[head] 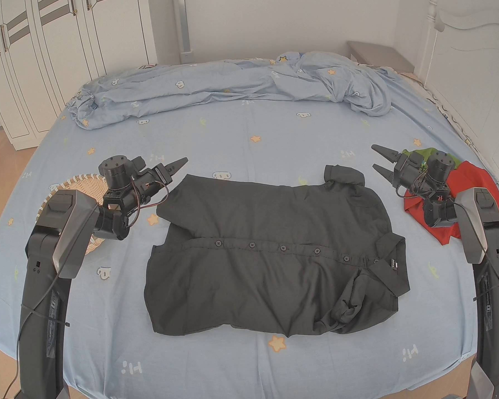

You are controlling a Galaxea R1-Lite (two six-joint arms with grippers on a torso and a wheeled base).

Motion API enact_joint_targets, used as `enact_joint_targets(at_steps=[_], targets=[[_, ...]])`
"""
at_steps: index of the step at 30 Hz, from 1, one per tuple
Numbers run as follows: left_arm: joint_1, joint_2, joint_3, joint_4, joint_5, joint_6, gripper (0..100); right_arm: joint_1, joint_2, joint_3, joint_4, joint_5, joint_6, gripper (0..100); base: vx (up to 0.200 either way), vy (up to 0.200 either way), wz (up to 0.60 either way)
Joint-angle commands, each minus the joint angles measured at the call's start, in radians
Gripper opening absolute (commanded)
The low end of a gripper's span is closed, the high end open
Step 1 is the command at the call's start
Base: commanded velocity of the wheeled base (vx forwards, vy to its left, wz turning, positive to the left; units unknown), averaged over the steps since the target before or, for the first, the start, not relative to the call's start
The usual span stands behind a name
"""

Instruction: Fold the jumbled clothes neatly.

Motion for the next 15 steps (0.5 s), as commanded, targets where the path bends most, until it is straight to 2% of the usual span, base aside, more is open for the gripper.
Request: enact_joint_targets(at_steps=[1,7,11,14,15], targets=[[0.014,-0.002,-0.02,-0.008,0.021,-0.002,100,-0.014,-0.003,0.0,0.0,0.001,-0.001,100,0.0,0.0,0.0],[0.034,-0.079,0.04,-0.025,0.034,-0.002,100,-0.057,-0.038,0.0,0.005,0.005,0.001,100,0.0,0.0,0.0],[0.042,-0.239,0.276,-0.031,0.016,0.002,100,-0.077,-0.109,0.021,0.023,0.011,0.004,100,0.0,0.0,0.0],[0.042,-0.341,0.45,-0.039,0.005,0.004,100,-0.077,-0.192,0.15,0.051,0.011,0.001,100,0.0,0.0,0.0],[0.042,-0.398,0.546,-0.045,-0.004,0.004,100,-0.077,-0.238,0.228,0.06,0.011,-0.001,100,0.0,0.0,0.0]])
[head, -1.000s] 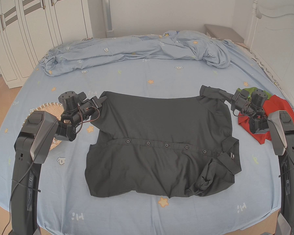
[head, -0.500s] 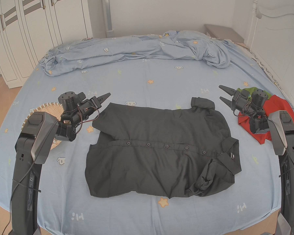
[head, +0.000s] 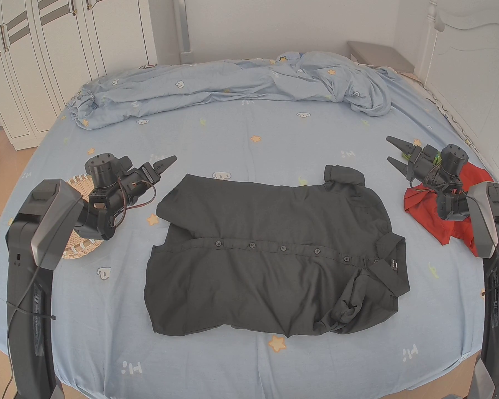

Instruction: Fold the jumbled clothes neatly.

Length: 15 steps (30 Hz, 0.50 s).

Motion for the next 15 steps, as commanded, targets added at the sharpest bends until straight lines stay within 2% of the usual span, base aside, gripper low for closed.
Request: enact_joint_targets(at_steps=[1,2,8,10,13,15], targets=[[0.007,-0.286,0.371,-0.017,-0.029,0.003,100,-0.017,-0.194,0.223,0.043,0.004,-0.003,100,0.0,0.0,0.0],[0.005,-0.333,0.457,-0.017,-0.035,0.005,100,-0.017,-0.244,0.291,0.057,0.004,-0.001,100,0.0,0.0,0.0],[-0.004,-0.458,0.707,-0.017,-0.054,0.025,100,0.006,-0.415,0.532,0.174,0.002,-0.023,100,0.0,0.0,0.0],[-0.013,-0.518,0.825,-0.017,-0.057,0.043,100,0.035,-0.477,0.66,0.198,-0.002,-0.084,100,0.0,0.0,0.0],[-0.028,-0.565,0.932,-0.017,-0.054,0.1,100,0.067,-0.545,0.834,0.2,-0.012,-0.208,100,0.0,0.0,0.0],[-0.044,-0.597,0.997,-0.017,-0.051,0.135,100,0.097,-0.583,0.924,0.2,-0.047,-0.264,100,0.0,0.0,0.0]])
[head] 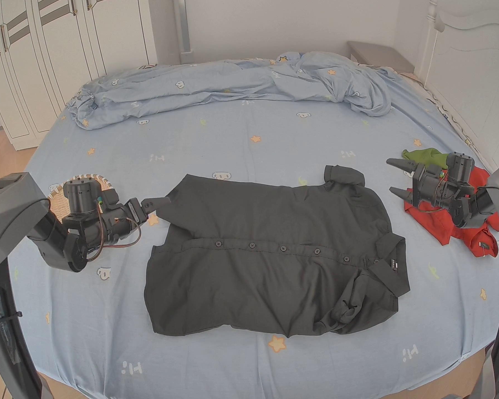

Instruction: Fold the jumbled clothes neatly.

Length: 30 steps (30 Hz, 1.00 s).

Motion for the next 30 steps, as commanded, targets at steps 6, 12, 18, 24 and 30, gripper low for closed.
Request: enact_joint_targets(at_steps=[6,12,18,24,30], targets=[[-0.105,-0.348,0.458,-0.002,-0.002,0.096,100,0.167,-0.295,0.548,0.023,-0.381,-0.471,100,0.0,0.0,0.0],[-0.135,-0.426,0.55,0.011,0.035,0.098,100,0.21,-0.42,0.653,0.029,-0.479,-0.557,100,0.0,0.0,0.0],[-0.16,-0.45,0.651,0.011,0.067,0.098,100,0.262,-0.592,0.594,0.423,-0.485,-0.558,100,0.0,0.0,0.0],[-0.198,-0.429,0.68,0.011,0.156,0.095,100,0.324,-0.64,0.406,0.853,-0.608,-0.547,100,0.0,0.0,0.0],[-0.235,-0.426,0.683,0.011,0.196,0.088,100,0.38,-0.629,0.308,1.006,-0.636,-0.481,100,0.0,0.0,0.0]])
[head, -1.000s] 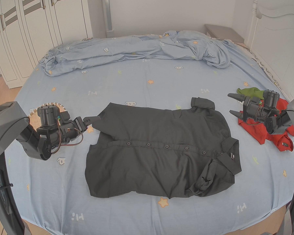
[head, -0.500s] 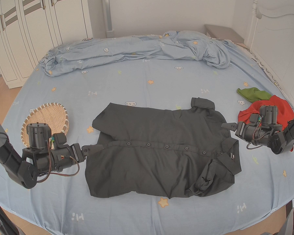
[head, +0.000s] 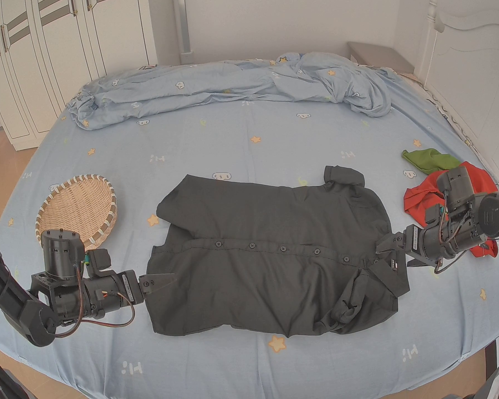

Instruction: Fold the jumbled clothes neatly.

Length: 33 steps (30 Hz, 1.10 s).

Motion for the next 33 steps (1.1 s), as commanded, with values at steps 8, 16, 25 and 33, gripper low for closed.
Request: enact_joint_targets(at_steps=[8,16,25,33], targets=[[-0.078,0.031,0.039,-0.001,0.058,-0.006,100,0.225,0.128,-0.233,0.192,-0.055,0.186,100,0.0,0.0,0.0],[-0.081,0.048,0.036,-0.007,0.058,-0.006,100,0.238,0.197,-0.219,0.192,-0.051,0.195,100,0.0,0.0,0.0],[-0.081,0.083,0.034,-0.012,0.056,-0.005,100,0.245,0.201,-0.188,0.195,-0.058,0.19,100,0.0,0.0,0.0],[-0.081,0.08,0.037,-0.012,0.056,-0.006,100,0.244,0.28,-0.196,0.187,-0.058,0.19,100,0.0,0.0,0.0]])
